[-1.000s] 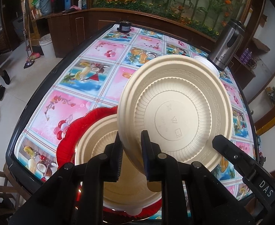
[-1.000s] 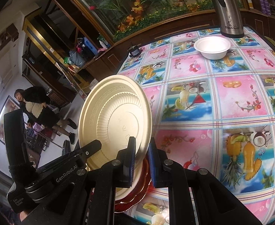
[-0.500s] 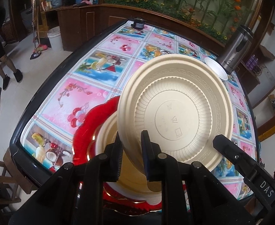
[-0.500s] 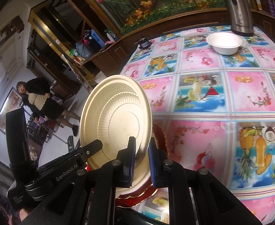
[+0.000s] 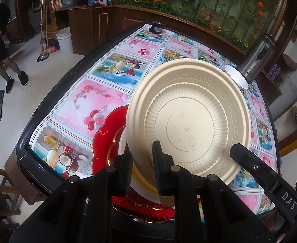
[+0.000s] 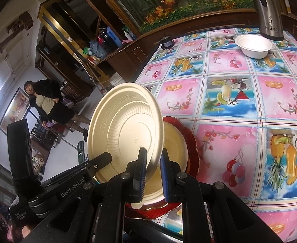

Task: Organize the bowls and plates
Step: 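Lower the beige plate onto the red plate stack with both grippers, then open both grippers and withdraw from the plate stack, then grasp the rim of the white foam plate with both grippers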

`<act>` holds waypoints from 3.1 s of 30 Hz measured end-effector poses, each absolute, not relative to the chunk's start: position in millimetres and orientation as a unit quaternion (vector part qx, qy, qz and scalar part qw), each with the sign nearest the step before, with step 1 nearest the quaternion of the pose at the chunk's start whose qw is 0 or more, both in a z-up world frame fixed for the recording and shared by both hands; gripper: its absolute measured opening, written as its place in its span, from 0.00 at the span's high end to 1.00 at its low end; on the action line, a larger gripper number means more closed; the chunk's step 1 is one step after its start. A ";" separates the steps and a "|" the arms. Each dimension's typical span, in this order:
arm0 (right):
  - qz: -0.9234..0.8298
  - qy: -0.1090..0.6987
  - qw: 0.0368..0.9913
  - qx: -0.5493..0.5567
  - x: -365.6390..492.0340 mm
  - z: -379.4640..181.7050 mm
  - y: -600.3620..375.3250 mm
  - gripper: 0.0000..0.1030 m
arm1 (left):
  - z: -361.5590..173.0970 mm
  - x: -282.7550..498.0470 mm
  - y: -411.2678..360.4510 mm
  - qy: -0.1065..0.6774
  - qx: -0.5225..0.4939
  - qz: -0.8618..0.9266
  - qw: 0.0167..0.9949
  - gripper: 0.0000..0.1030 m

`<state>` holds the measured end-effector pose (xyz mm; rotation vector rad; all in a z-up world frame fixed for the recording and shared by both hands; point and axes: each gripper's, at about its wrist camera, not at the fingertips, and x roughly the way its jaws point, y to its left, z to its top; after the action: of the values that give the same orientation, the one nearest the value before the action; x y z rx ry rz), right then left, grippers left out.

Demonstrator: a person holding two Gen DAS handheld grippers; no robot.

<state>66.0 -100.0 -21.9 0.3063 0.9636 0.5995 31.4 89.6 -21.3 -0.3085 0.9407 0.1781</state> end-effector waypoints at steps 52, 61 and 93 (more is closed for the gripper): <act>0.284 0.502 0.804 0.147 58.1 -47.1 -95.2 0.76 | -25.6 13.5 94.7 0.459 -0.123 0.082 0.876 0.45; 0.289 0.477 0.803 0.209 65.0 -26.6 -129.0 0.32 | 23.6 42.2 95.9 0.428 -0.121 0.075 0.893 0.25; 0.073 0.498 0.800 0.326 375.7 -79.2 -335.0 0.57 | -59.7 402.3 -120.9 0.525 -0.117 0.077 0.840 0.25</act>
<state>375.7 -335.0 -79.2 0.6985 1.0689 0.1576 402.3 -120.9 -59.7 -0.2468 1.1097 0.1626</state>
